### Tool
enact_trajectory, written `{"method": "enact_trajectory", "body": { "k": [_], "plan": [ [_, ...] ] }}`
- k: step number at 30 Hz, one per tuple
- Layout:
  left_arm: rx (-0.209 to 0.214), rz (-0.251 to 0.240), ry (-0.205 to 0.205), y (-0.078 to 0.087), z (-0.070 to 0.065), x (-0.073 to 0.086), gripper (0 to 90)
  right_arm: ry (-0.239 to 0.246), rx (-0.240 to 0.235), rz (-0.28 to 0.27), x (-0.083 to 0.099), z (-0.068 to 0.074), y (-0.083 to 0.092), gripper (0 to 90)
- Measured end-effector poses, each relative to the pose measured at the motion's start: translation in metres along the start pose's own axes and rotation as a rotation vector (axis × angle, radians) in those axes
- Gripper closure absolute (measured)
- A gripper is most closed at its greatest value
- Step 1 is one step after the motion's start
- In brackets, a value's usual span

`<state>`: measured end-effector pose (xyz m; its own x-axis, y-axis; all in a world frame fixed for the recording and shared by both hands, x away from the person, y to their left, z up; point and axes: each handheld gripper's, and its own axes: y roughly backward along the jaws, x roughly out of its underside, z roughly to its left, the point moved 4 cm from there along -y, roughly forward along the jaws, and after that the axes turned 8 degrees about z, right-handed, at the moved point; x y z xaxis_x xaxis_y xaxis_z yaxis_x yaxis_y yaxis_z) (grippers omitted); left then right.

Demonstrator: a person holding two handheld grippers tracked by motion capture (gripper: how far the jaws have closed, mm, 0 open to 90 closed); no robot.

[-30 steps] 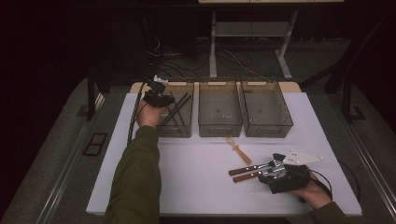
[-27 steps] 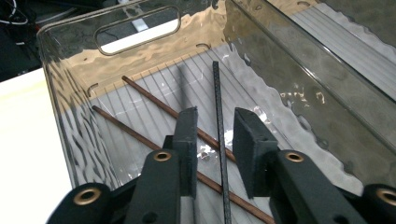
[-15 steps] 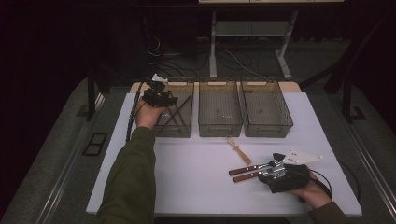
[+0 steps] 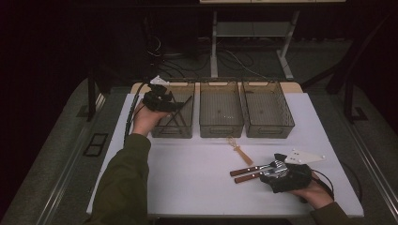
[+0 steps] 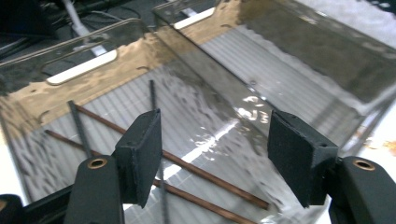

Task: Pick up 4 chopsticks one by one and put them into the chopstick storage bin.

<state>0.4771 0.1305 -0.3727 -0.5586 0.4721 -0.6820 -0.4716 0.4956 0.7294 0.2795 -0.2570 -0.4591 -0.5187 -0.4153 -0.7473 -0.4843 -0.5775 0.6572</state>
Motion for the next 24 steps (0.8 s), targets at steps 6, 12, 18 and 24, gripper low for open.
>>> {"method": "enact_trajectory", "body": {
  "k": [6, 12, 18, 24],
  "plan": [
    [0.023, -0.015, -0.034, 0.007, -0.020, 0.013, 28.8, -0.003, 0.007, 0.001, 0.001, -0.001, 0.001, 1.0],
    [0.047, -0.030, -0.054, 0.012, -0.038, 0.032, 26.1, -0.004, 0.009, 0.002, 0.001, -0.002, 0.001, 1.0],
    [0.059, -0.039, -0.064, 0.017, -0.056, 0.056, 23.0, 0.002, 0.011, 0.013, 0.002, -0.001, 0.000, 1.0],
    [0.071, -0.036, -0.066, 0.021, -0.071, 0.079, 21.2, -0.009, 0.015, 0.013, 0.001, -0.002, 0.000, 1.0]
  ]
}}
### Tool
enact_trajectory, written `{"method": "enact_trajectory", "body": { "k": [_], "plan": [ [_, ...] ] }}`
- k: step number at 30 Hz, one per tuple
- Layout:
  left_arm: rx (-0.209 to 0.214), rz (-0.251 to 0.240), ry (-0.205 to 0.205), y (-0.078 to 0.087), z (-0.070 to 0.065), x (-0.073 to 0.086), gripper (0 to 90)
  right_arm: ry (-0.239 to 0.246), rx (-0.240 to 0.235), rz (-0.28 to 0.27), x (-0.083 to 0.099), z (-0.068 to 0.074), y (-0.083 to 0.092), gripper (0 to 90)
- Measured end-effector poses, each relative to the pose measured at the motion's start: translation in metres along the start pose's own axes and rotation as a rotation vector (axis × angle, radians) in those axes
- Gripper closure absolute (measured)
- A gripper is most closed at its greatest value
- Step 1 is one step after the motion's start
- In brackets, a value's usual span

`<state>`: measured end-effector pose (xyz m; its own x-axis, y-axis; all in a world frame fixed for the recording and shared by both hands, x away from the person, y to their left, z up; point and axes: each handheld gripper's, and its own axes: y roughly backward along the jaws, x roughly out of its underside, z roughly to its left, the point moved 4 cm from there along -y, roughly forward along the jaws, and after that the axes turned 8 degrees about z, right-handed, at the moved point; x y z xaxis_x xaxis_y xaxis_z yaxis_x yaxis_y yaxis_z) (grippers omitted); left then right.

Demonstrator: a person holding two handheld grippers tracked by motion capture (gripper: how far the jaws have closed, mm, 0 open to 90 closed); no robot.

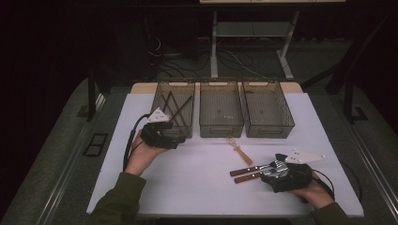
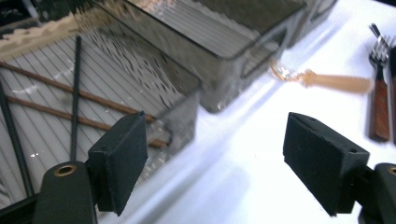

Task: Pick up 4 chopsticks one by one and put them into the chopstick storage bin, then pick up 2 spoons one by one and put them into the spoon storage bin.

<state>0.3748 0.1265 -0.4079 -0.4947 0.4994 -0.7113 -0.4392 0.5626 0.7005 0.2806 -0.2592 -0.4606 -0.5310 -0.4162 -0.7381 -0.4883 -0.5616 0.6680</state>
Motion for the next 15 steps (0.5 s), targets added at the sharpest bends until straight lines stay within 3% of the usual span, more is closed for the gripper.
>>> {"method": "enact_trajectory", "body": {
  "k": [8, 15],
  "plan": [
    [0.028, -0.022, -0.007, 0.004, -0.022, 0.025, 19.9, 0.000, 0.005, 0.008, -0.001, -0.001, 0.002, 1.0],
    [0.079, -0.029, -0.028, 0.001, -0.041, 0.048, 13.8, -0.013, 0.006, 0.001, -0.003, -0.003, 0.005, 1.0]
  ]
}}
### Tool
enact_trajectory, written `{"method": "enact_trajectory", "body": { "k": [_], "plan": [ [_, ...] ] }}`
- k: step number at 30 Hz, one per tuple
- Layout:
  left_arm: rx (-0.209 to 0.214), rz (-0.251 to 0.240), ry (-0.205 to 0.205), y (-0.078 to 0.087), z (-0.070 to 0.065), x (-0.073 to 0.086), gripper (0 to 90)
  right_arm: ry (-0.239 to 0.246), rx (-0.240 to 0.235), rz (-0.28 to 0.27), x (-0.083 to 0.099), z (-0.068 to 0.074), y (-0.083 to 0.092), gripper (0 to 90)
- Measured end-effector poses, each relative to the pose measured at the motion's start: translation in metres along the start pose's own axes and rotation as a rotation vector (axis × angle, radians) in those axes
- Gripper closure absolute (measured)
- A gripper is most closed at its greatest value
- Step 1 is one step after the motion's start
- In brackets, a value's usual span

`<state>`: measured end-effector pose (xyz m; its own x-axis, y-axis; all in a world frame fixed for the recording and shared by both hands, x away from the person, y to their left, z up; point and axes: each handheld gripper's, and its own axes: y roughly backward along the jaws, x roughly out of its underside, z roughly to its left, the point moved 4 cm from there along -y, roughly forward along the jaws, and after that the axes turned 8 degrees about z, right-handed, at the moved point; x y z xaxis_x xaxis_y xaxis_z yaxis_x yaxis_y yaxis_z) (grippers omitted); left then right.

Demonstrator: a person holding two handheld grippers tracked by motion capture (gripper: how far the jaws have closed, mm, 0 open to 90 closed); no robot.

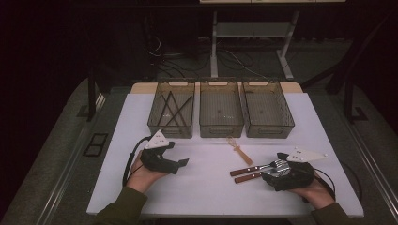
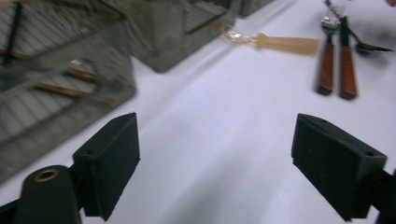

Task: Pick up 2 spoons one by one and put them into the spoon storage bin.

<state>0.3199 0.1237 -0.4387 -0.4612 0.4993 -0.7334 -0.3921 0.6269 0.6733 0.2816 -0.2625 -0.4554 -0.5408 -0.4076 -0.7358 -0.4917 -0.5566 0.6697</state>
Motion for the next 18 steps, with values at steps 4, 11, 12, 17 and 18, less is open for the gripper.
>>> {"method": "enact_trajectory", "body": {
  "k": [4, 11, 12, 17, 18],
  "plan": [
    [0.002, -0.004, -0.006, 0.002, -0.007, 0.007, 9.7, -0.007, 0.002, 0.004, -0.002, 0.000, 0.000, 1.0],
    [0.031, 0.017, -0.021, 0.000, -0.017, 0.022, 0.0, 0.001, 0.027, 0.033, -0.006, 0.002, 0.002, 1.0],
    [0.035, 0.016, -0.021, 0.000, -0.018, 0.024, 0.0, 0.000, 0.034, 0.041, -0.007, 0.002, 0.002, 1.0],
    [0.048, 0.026, 0.002, -0.001, -0.017, 0.029, 0.0, 0.008, 0.054, 0.080, -0.014, 0.005, -0.004, 2.2],
    [0.050, 0.027, 0.003, -0.001, -0.017, 0.029, 0.0, 0.008, 0.053, 0.086, -0.016, 0.006, -0.005, 7.3]
  ]
}}
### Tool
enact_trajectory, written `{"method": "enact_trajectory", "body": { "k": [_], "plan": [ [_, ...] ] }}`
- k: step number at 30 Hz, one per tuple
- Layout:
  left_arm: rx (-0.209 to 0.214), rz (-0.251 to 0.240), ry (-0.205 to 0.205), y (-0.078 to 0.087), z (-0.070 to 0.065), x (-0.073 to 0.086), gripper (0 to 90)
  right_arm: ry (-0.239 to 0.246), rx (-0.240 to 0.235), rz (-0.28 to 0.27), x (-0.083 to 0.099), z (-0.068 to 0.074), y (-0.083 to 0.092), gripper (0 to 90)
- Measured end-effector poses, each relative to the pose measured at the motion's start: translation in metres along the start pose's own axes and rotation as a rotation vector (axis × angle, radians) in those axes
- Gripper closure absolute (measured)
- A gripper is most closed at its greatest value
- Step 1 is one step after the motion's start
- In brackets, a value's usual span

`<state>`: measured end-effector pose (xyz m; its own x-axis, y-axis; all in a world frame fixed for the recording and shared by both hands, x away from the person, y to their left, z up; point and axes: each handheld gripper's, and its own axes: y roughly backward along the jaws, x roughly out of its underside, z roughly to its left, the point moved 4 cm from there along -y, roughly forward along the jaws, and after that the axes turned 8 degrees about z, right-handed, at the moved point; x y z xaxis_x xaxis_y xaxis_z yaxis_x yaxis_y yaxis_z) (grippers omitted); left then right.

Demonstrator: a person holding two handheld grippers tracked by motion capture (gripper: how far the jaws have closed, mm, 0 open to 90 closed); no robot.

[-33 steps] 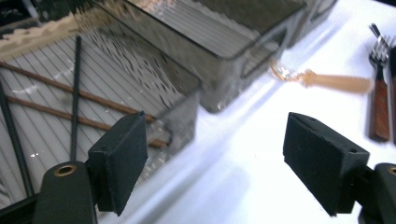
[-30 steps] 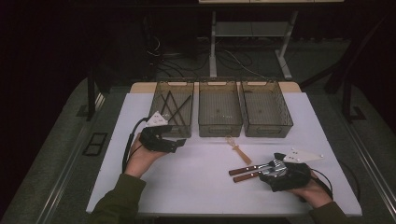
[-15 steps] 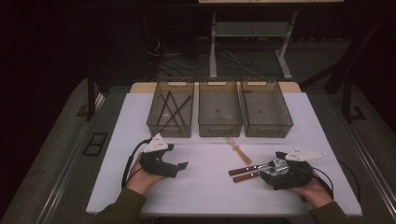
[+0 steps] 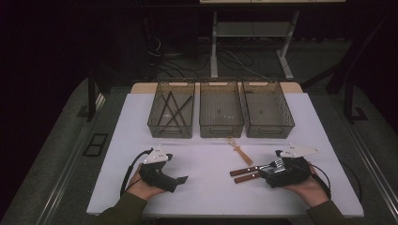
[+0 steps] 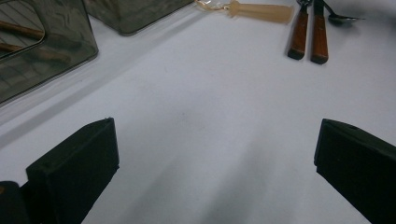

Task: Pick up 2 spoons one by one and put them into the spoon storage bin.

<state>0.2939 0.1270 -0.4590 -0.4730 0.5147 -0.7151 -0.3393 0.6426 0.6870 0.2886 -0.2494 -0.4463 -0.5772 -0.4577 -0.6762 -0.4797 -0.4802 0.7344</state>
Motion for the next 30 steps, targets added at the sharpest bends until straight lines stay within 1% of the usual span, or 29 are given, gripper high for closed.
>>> {"method": "enact_trajectory", "body": {
  "k": [1, 2, 4, 6, 7, 8, 9, 11, 14, 19, 23, 30],
  "plan": [
    [0.005, 0.002, 0.002, 0.000, 0.000, 0.000, 0.0, 0.006, -0.021, 0.004, -0.002, 0.001, 0.000, 9.2],
    [0.002, 0.009, 0.002, 0.000, 0.001, 0.000, 0.0, 0.003, -0.030, 0.004, -0.004, 0.002, -0.002, 9.2],
    [0.004, 0.022, 0.011, -0.001, 0.001, 0.002, 0.0, 0.006, -0.030, 0.013, -0.008, 0.003, -0.005, 9.2],
    [0.005, 0.027, 0.002, -0.002, 0.001, 0.002, 0.0, 0.010, -0.032, 0.022, -0.012, 0.003, -0.009, 9.2],
    [0.005, 0.026, 0.003, -0.002, 0.001, 0.002, 0.0, 0.015, -0.021, 0.024, -0.013, 0.003, -0.011, 10.1],
    [0.004, 0.026, 0.003, -0.002, 0.001, 0.002, 0.0, 0.023, -0.018, 0.031, -0.014, 0.003, -0.012, 15.6],
    [0.008, 0.027, 0.002, -0.002, 0.001, 0.002, 0.0, 0.027, -0.025, 0.031, -0.016, 0.004, -0.012, 16.3],
    [0.012, 0.030, 0.001, -0.002, 0.001, 0.003, 0.0, 0.027, -0.023, 0.042, -0.018, 0.004, -0.014, 17.1],
    [0.011, 0.025, 0.000, -0.002, 0.001, 0.002, 0.0, 0.029, -0.036, 0.048, -0.022, 0.003, -0.018, 21.0],
    [0.009, 0.017, 0.004, -0.001, 0.002, 0.002, 0.0, 0.020, -0.054, 0.064, -0.030, 0.004, -0.026, 23.5],
    [0.009, 0.011, 0.004, 0.000, 0.002, 0.001, 0.0, 0.018, -0.041, 0.081, -0.036, 0.003, -0.034, 25.2],
    [0.011, 0.007, 0.005, 0.000, 0.002, 0.001, 0.0, 0.029, -0.044, 0.110, -0.043, 0.002, -0.048, 34.5]
  ]
}}
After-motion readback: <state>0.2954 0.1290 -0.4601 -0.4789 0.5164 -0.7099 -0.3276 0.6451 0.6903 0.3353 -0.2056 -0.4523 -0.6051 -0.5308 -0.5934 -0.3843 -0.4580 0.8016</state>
